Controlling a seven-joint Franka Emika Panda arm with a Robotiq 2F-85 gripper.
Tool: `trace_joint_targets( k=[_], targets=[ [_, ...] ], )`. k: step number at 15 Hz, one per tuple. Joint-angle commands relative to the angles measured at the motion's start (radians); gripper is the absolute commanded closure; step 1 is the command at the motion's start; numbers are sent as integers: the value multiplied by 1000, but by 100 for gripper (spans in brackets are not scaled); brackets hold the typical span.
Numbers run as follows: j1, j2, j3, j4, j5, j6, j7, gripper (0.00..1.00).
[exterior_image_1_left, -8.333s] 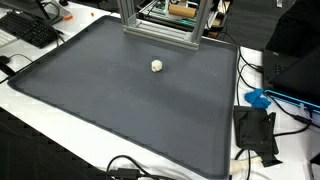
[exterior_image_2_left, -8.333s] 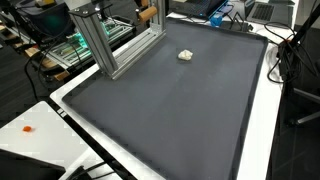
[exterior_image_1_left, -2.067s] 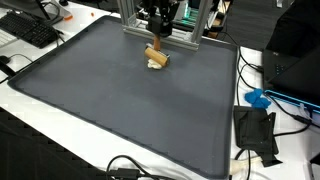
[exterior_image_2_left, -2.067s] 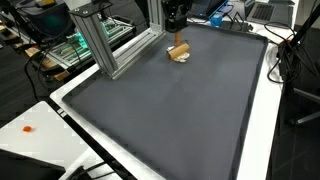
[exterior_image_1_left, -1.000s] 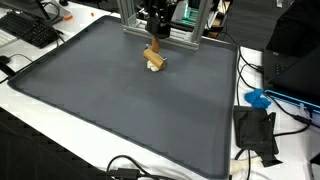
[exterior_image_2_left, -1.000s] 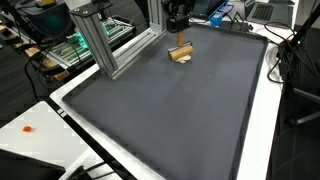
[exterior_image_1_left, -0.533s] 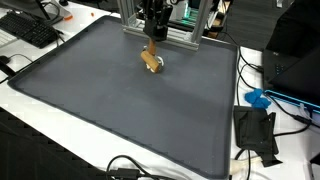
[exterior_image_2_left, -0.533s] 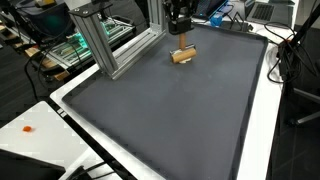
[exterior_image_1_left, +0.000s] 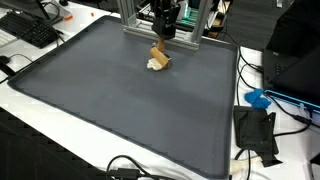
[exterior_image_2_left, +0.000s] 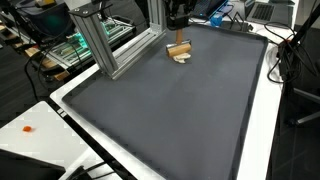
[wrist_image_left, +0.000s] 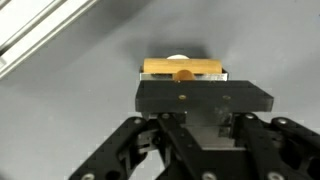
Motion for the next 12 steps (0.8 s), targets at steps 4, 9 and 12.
trace_joint_targets(
  k=[4, 9, 12],
  targets=[
    [9, 24, 0, -12, 3, 26, 17, 78],
    [-5, 22, -11, -30, -98, 131, 114, 78],
    [-12, 38, -20, -37, -166, 176, 182, 78]
  ],
)
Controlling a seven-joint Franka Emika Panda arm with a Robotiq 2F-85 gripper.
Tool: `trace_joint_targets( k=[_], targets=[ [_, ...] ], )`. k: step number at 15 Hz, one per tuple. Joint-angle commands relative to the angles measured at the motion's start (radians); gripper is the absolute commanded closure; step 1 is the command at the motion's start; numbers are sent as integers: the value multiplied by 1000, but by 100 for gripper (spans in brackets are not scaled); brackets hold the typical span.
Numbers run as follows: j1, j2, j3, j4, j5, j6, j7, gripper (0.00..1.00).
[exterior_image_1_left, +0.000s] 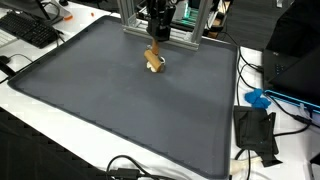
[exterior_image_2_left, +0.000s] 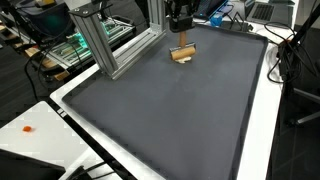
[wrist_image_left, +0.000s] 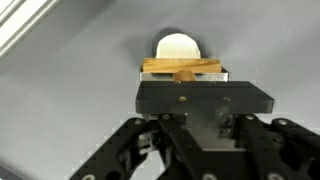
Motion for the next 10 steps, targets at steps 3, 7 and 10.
trace_joint_targets(
  k=[3, 7, 10],
  targets=[
    [-2, 51, -16, -15, -78, 68, 108, 78],
    [11, 52, -4, -3, 41, -7, 12, 78],
    [18, 58, 2, 14, 100, -68, -61, 78]
  ],
)
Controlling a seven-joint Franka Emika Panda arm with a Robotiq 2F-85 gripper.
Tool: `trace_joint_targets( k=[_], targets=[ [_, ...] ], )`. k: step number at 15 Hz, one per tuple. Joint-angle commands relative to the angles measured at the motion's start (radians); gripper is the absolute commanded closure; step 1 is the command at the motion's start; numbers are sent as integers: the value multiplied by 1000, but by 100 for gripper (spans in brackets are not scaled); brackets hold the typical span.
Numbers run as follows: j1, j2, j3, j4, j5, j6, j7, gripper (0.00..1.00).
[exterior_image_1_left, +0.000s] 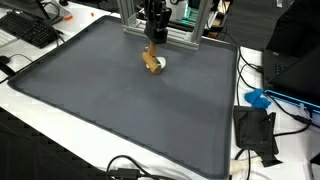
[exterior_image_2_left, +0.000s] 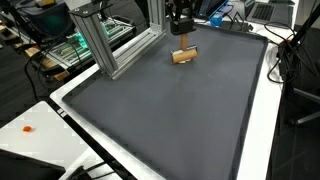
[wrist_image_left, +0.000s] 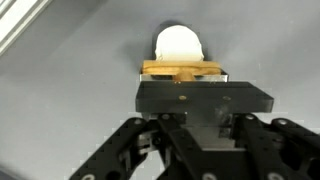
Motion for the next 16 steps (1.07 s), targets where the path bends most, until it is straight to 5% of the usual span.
trace_joint_targets(
  k=[1, 8, 16],
  targets=[
    [22, 36, 15, 4, 102, -93, -88, 78],
    [44, 47, 34, 32, 127, -221, -148, 78],
    [44, 25, 26, 22, 40, -100, -77, 78]
  ],
)
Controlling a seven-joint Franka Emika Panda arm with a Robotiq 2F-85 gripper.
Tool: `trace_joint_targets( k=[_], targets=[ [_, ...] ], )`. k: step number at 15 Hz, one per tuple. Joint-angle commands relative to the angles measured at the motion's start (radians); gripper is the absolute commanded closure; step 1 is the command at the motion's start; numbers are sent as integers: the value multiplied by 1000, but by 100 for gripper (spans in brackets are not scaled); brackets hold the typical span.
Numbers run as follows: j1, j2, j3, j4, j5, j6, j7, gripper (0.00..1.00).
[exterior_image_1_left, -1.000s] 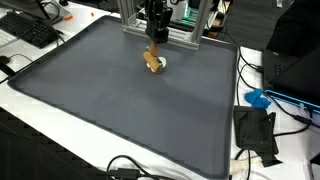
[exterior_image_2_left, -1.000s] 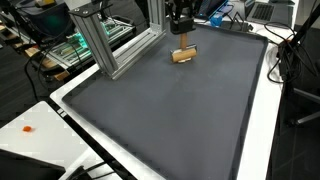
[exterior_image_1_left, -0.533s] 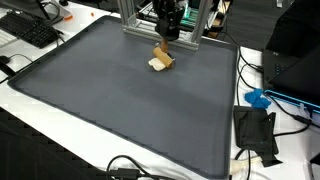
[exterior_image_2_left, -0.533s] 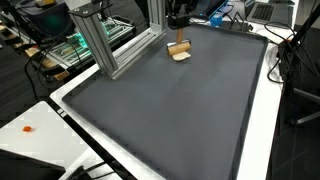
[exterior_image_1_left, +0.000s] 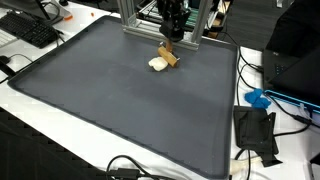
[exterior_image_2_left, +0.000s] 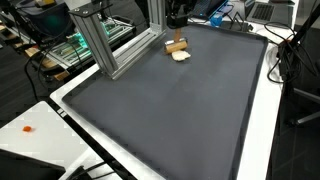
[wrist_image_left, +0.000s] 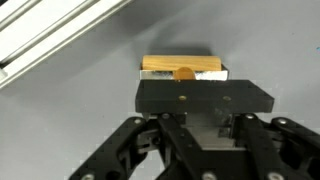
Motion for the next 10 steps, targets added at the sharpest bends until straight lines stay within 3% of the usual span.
trace_joint_targets(
  k=[1, 3, 10],
  targets=[
    [-2, 15, -10, -21, -47, 97, 46, 78],
    [-4, 12, -13, -27, -69, 124, 69, 78],
    [-18, 34, -42, -49, -308, 272, 251, 78]
  ],
)
